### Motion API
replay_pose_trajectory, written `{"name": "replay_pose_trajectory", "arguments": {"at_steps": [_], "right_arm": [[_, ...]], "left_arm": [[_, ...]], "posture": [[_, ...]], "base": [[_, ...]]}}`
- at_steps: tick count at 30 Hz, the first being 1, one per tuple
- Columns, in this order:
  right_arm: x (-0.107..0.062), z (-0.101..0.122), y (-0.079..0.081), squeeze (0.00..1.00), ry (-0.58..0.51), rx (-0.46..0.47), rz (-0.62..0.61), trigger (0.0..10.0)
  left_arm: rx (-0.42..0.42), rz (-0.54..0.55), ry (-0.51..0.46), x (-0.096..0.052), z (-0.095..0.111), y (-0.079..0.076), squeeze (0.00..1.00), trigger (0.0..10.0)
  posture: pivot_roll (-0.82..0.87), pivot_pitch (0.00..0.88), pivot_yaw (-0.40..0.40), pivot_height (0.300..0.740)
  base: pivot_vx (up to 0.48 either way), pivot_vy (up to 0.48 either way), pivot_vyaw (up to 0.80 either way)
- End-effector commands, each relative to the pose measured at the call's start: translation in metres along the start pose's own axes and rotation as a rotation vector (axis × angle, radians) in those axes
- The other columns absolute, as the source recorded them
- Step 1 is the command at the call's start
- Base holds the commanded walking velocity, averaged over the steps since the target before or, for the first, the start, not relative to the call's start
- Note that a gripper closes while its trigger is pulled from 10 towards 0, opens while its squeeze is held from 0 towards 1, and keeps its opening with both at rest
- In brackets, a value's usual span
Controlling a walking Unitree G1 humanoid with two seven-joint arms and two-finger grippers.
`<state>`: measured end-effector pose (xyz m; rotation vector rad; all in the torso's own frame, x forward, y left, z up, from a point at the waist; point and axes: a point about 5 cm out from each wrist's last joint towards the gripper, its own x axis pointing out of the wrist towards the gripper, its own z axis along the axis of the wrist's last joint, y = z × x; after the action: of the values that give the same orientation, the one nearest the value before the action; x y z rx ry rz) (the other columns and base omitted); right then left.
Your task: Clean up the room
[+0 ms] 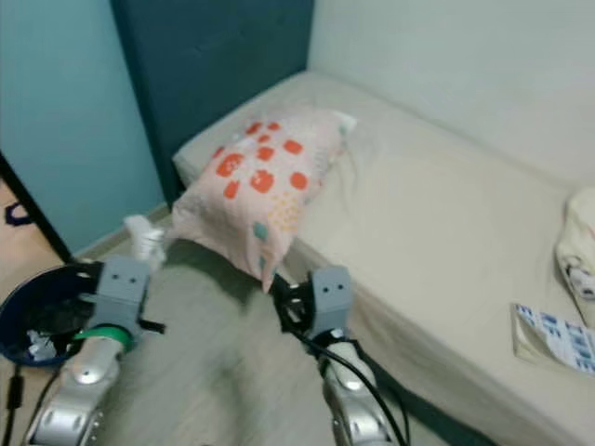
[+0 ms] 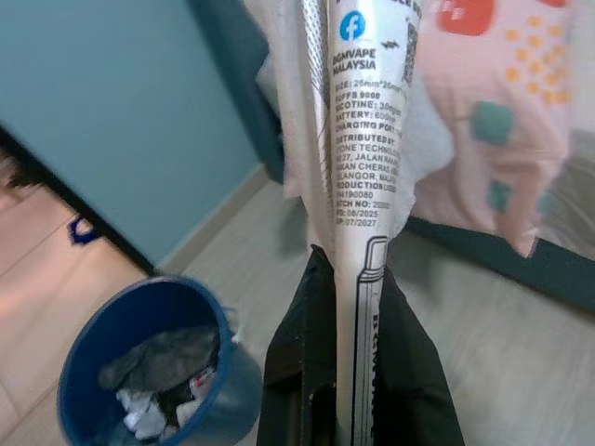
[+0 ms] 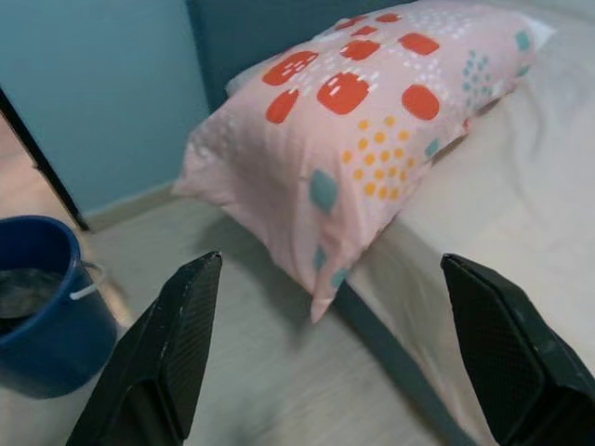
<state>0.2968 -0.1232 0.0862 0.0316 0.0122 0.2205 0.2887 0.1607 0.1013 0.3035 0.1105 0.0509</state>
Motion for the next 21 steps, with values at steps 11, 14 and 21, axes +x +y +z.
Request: {"name": "replay_pose_trajectory", "arguments": {"at_steps": [11, 14, 21], "right_arm": [[-0.0052, -0.0078, -0.0052, 0.00, 0.026, 0.000, -0.033, 10.0], [-0.0059, -0.0081, -0.0051, 0.00, 0.027, 0.000, -0.034, 10.0], [-0.0065, -0.0084, -0.0054, 0.00, 0.028, 0.001, -0.039, 10.0]], "left_arm": [[-0.050, 0.036, 0.007, 0.0040, -0.0013, 0.0028, 0.00, 10.0], [-0.058, 0.039, 0.006, 0.0052, -0.0004, 0.0031, 0.00, 10.0], [-0.070, 0.046, 0.003, 0.0066, 0.0003, 0.0025, 0.00, 10.0]], "posture": [[0.00, 0.052, -0.028, 0.740], [0.00, 0.052, -0.028, 0.740], [-0.01, 0.056, -0.027, 0.740]], "base": [[0.000, 0.000, 0.74], [0.000, 0.000, 0.75], [0.000, 0.000, 0.74]]}}
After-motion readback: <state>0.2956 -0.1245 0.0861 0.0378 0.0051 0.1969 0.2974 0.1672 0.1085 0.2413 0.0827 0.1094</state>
